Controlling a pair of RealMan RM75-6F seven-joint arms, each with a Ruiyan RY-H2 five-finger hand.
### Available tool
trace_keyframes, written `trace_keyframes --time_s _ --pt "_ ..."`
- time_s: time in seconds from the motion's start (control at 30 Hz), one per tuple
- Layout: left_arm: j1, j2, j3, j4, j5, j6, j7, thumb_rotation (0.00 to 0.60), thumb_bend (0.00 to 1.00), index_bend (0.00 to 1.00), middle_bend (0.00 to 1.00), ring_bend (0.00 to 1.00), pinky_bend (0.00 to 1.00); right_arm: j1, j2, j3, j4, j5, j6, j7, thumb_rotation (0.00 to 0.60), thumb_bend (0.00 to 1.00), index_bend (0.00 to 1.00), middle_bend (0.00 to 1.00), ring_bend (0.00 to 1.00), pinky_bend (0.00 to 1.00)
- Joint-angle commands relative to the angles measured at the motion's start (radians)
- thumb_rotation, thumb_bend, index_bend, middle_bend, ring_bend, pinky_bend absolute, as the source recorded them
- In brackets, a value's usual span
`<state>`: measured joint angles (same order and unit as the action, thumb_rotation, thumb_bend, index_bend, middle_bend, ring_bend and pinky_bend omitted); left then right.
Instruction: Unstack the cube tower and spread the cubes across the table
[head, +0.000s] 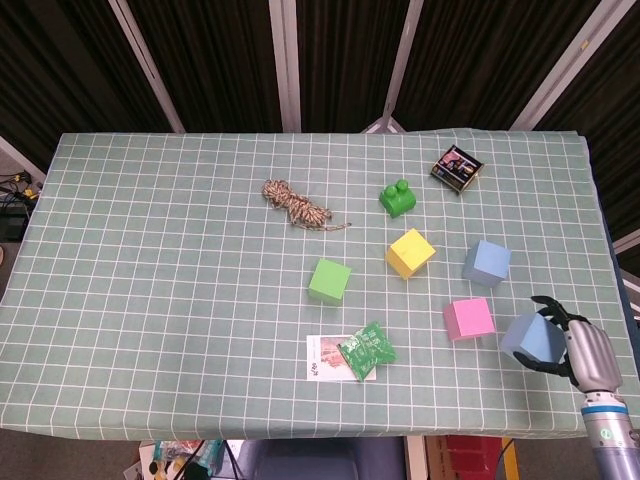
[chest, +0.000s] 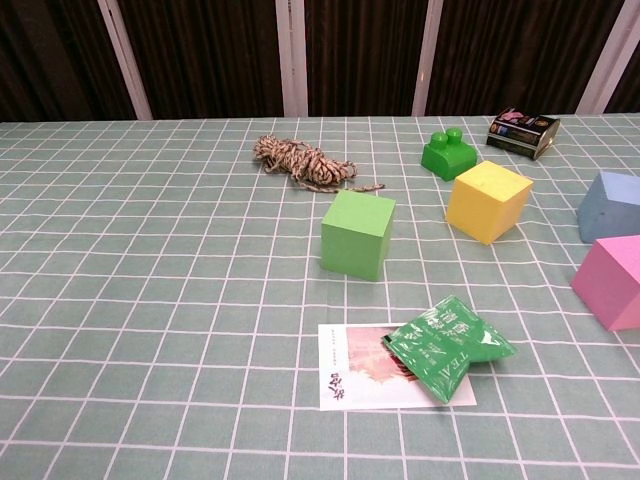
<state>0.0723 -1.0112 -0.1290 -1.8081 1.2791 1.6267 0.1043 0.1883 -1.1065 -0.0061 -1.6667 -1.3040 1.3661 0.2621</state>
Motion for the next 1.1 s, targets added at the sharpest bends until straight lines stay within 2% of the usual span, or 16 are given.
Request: trace_keyframes --time_s 0.03,0.27,0.4,0.57,0.77,0.87,1.0,1.1 --pt "0.0 -0.001 0.0 0.0 0.001 0.001 0.001 0.6 0.17 0.21 0.0 0.0 0.0 -0.019 -0.006 -0.016 0.035 -0.019 -0.02 0.029 0.6 0.17 0.25 0.48 0.67 0.33" --pt "0.003 0.0 0.004 -0.001 0.007 0.005 0.001 0.6 0.17 0.21 0.0 0.0 0.0 -0.03 -0.041 -0.021 0.092 -0.027 -0.037 -0.034 0.6 0.17 0.25 0.48 0.64 0.32" --pt "0.004 0.003 0.0 -0.001 -0.001 0.003 -0.006 0.6 0.17 0.21 0.0 0.0 0.0 -0.025 -0.048 -0.03 0.116 -0.017 -0.092 -0.039 0.6 0.17 0.23 0.47 0.56 0.3" --pt "0.003 0.003 0.001 -0.002 -0.001 0.002 -0.004 0.6 0.17 0.21 0.0 0.0 0.0 -0.019 -0.05 -0.052 0.134 -0.055 -0.134 -0.052 0.6 0.17 0.13 0.3 0.39 0.22" --pt "0.003 0.003 0.01 -0.004 0.016 -0.001 0.0 0.6 0.17 0.21 0.0 0.0 0.0 -0.019 -0.082 -0.039 0.162 -0.065 -0.138 -0.065 0.6 0.17 0.05 0.13 0.16 0.05" --pt "0.003 0.003 0.01 -0.004 0.015 0.0 -0.001 0.6 0.17 0.21 0.0 0.0 0.0 -0.018 -0.085 -0.037 0.166 -0.069 -0.144 -0.077 0.6 0.15 0.01 0.03 0.02 0.0" --pt "0.002 0.005 0.01 -0.004 0.014 -0.004 -0.001 0.6 0.17 0.21 0.0 0.0 0.0 -0.021 -0.086 -0.021 0.171 -0.083 -0.12 -0.072 0.6 0.13 0.0 0.0 0.0 0.0" --pt "0.002 0.005 0.011 -0.004 0.017 -0.003 -0.002 0.6 0.17 0.21 0.0 0.0 0.0 -0.018 -0.05 0.001 0.133 -0.091 -0.099 -0.061 0.6 0.13 0.0 0.0 0.0 0.0"
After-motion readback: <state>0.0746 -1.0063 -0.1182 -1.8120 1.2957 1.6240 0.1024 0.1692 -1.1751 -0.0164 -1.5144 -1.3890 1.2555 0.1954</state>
